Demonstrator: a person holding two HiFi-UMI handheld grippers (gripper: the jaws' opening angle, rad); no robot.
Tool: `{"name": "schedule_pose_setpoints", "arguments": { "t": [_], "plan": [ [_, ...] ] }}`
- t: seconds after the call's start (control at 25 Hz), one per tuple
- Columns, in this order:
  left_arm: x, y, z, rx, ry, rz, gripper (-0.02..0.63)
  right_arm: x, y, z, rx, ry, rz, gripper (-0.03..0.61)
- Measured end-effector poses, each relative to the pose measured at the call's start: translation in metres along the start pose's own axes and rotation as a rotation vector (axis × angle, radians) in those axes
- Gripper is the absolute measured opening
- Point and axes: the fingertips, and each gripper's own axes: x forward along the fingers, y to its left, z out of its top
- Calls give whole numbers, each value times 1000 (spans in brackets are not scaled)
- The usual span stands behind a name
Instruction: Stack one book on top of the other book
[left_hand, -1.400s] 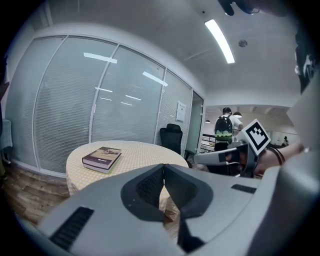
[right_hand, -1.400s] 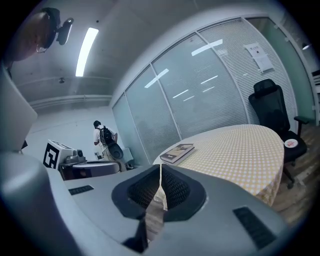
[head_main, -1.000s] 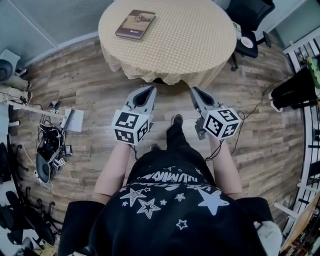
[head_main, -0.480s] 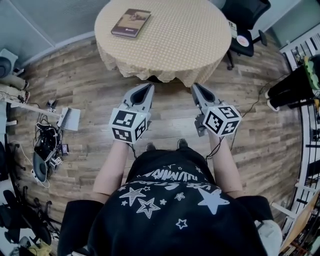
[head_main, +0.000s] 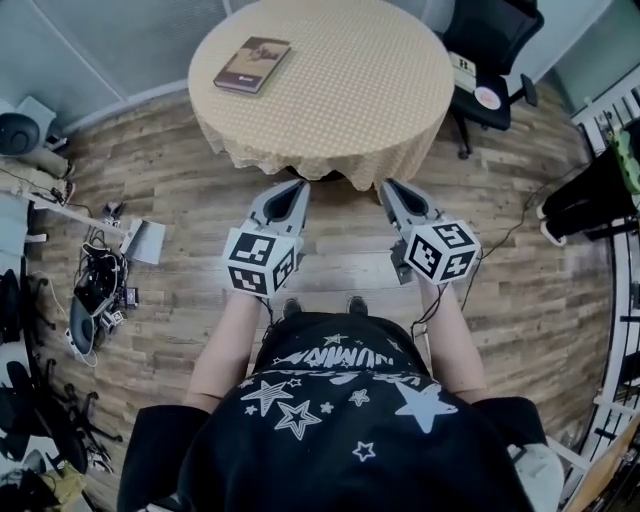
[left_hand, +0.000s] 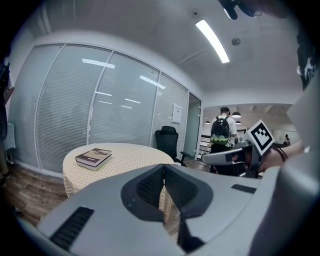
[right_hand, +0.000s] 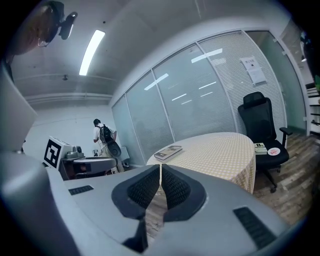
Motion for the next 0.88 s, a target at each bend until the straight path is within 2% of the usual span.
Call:
{"name": "schedule_pose_setpoints", "arguments": {
  "t": [0.6,0.88],
  "plan": [
    [26,-72,-1,-36,-30,170,9,-54,-64,-2,-33,34,133,34],
    [36,-91,-1,-27,-27,186,9,-63,-77,-9,-27,38,165,32]
  ]
}}
